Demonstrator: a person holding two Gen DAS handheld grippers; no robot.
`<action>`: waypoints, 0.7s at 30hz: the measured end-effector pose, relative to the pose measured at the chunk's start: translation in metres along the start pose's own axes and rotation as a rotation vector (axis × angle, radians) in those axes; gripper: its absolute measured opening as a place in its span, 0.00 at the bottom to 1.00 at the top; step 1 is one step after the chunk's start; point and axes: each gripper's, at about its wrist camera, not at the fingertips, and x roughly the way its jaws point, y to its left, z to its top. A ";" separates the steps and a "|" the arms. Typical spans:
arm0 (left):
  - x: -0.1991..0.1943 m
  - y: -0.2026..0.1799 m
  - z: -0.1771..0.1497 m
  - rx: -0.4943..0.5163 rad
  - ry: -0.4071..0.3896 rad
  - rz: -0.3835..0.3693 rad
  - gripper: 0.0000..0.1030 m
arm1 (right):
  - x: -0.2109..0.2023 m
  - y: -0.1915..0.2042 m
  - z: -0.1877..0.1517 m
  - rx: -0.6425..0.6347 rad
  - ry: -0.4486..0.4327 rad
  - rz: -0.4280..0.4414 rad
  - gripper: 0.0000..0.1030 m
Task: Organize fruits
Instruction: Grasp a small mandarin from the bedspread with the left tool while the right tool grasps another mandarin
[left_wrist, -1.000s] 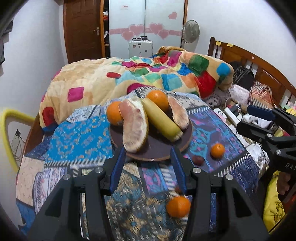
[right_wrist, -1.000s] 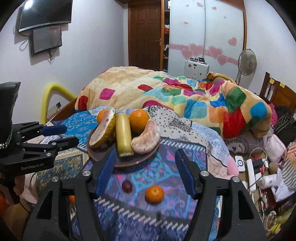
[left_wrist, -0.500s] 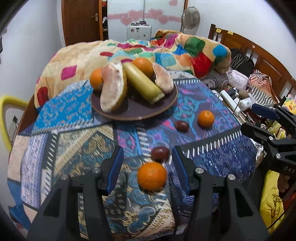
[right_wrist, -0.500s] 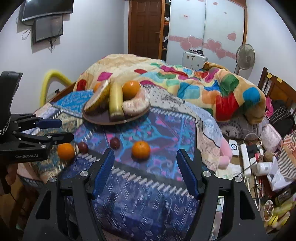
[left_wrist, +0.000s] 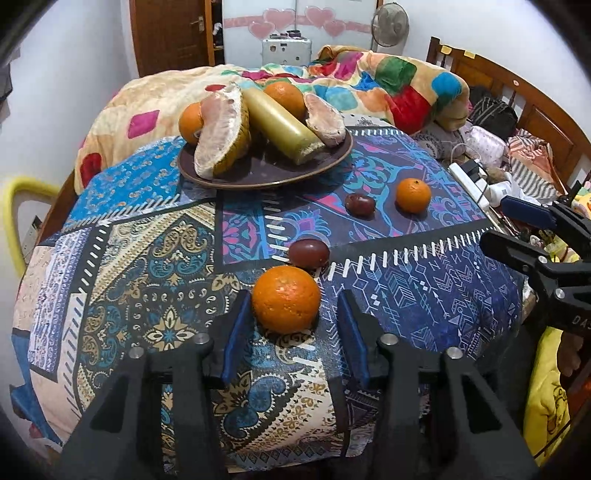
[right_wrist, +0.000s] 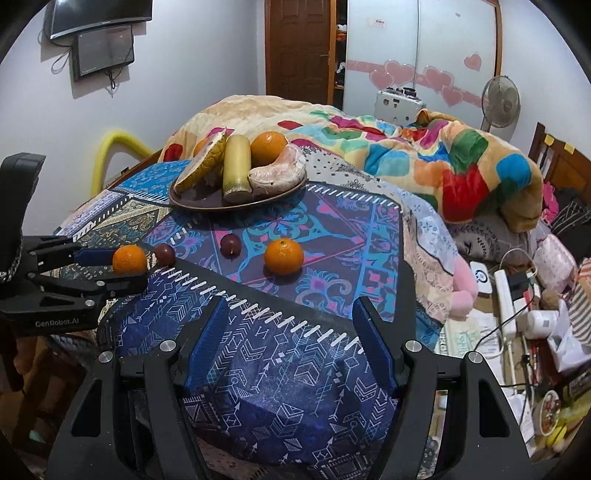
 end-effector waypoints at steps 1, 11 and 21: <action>0.000 0.000 0.001 -0.001 -0.003 0.006 0.38 | 0.002 -0.001 0.000 0.003 0.000 0.003 0.65; -0.007 0.009 0.001 -0.034 -0.023 -0.024 0.35 | 0.023 -0.010 0.009 0.027 0.019 0.023 0.64; -0.018 0.014 0.023 -0.009 -0.094 -0.003 0.35 | 0.046 -0.013 0.021 0.048 0.041 0.057 0.59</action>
